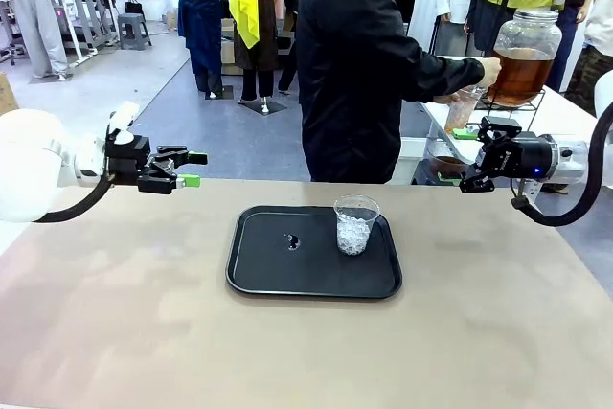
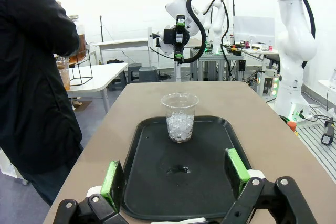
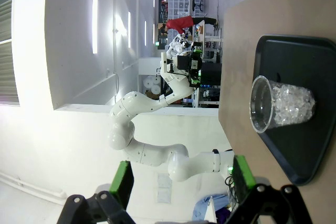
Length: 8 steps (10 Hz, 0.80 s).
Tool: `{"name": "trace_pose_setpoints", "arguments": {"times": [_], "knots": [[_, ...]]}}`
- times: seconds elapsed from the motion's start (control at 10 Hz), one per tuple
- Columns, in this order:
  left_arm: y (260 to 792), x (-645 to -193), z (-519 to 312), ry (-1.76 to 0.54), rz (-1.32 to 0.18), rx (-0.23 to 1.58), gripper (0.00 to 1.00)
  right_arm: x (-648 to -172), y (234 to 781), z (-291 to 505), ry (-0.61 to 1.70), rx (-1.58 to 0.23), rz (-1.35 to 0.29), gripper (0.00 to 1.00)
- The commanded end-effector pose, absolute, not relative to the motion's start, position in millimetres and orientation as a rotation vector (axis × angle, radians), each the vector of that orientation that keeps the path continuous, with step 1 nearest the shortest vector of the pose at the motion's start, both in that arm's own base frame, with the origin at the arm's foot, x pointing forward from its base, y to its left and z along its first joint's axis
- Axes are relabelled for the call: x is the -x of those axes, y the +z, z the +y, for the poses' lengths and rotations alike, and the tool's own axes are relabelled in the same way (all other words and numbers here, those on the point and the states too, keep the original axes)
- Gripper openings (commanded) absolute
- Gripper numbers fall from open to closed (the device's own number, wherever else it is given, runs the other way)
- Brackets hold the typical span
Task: Pour the drink into the iced cup.
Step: Pick up the iced cup indicated by the human and present it to them.
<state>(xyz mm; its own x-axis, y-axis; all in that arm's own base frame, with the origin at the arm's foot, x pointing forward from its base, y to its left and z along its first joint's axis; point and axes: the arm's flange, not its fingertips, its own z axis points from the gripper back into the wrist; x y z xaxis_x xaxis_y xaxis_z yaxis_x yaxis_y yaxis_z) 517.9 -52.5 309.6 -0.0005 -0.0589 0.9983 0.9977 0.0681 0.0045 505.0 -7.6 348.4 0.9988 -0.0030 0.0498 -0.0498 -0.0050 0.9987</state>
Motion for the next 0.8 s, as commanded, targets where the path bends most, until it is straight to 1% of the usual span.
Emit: {"name": "trace_pose_setpoints", "arguments": {"times": [0.0, 0.7], "knots": [[312.2, -518.5, -54.8, -1.18, -1.211, 1.11, 1.0, -505.0, 350.2, -6.2, 0.037, -1.573, -0.047, 1.0], [312.2, -518.5, -54.8, -1.18, -1.211, 1.11, 1.0, -505.0, 350.2, -6.2, 0.037, -1.573, -0.047, 1.0]]}}
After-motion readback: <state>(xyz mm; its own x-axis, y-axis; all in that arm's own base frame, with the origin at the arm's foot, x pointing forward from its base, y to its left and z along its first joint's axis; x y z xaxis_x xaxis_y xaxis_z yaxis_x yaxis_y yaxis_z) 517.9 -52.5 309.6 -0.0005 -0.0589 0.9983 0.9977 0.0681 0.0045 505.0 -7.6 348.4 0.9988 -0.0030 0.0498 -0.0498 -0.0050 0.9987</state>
